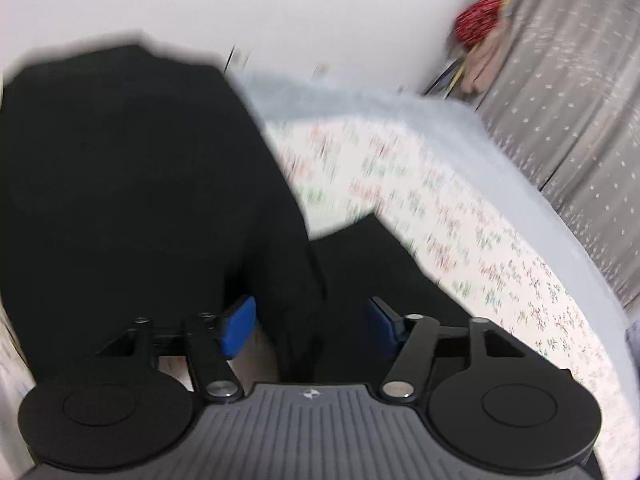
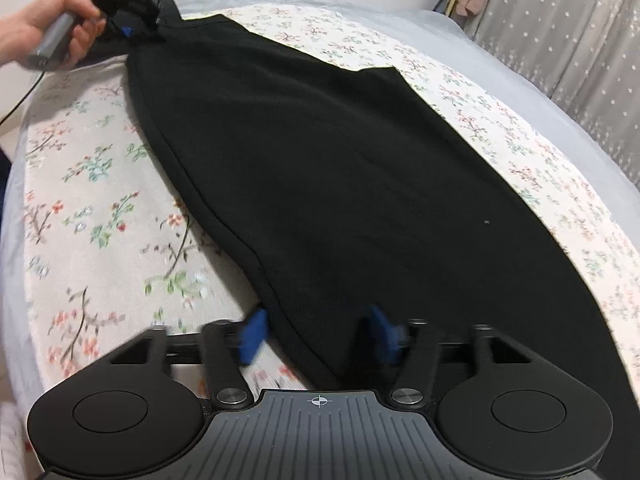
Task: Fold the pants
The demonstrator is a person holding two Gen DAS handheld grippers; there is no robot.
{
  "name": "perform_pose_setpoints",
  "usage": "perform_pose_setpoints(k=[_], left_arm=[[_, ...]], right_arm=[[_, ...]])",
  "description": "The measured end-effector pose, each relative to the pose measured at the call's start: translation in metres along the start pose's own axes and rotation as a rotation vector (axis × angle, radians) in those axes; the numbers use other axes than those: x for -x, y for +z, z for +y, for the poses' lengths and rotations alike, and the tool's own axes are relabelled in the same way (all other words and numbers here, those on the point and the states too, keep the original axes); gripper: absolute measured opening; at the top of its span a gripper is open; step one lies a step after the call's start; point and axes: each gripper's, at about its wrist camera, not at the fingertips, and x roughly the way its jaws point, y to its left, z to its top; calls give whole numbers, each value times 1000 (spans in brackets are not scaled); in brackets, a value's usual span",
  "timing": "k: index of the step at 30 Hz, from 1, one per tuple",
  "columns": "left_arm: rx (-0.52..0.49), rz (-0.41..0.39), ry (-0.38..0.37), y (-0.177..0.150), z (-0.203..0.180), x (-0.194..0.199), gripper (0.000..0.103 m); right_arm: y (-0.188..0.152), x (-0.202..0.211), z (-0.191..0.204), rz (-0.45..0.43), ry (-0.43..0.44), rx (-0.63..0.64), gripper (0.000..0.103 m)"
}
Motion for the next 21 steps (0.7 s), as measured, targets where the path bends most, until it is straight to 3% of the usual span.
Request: perform_pose_setpoints(k=[3, 6, 9, 13, 16, 21], left_arm=[[-77, -109, 33, 0, -13, 21, 82], [-163, -136, -19, -7, -38, 23, 82], [-319, -77, -130, -30, -78, 15, 82], [-556, -7, -251, -70, -141, 4, 85], [-708, 64, -345, -96, -178, -9, 96], [-840, 193, -440, -132, -224, -48, 97]], right_arm=[[-1, 26, -18, -65, 52, -54, 67], [-1, 44, -42, -129, 65, -160, 67], [-2, 46, -61, -149, 57, -251, 67], [-4, 32, -74, -87, 21, -323, 62], [-8, 19, -80, -37, 0, -361, 60], [-21, -11, -90, 88, 2, -372, 56]])
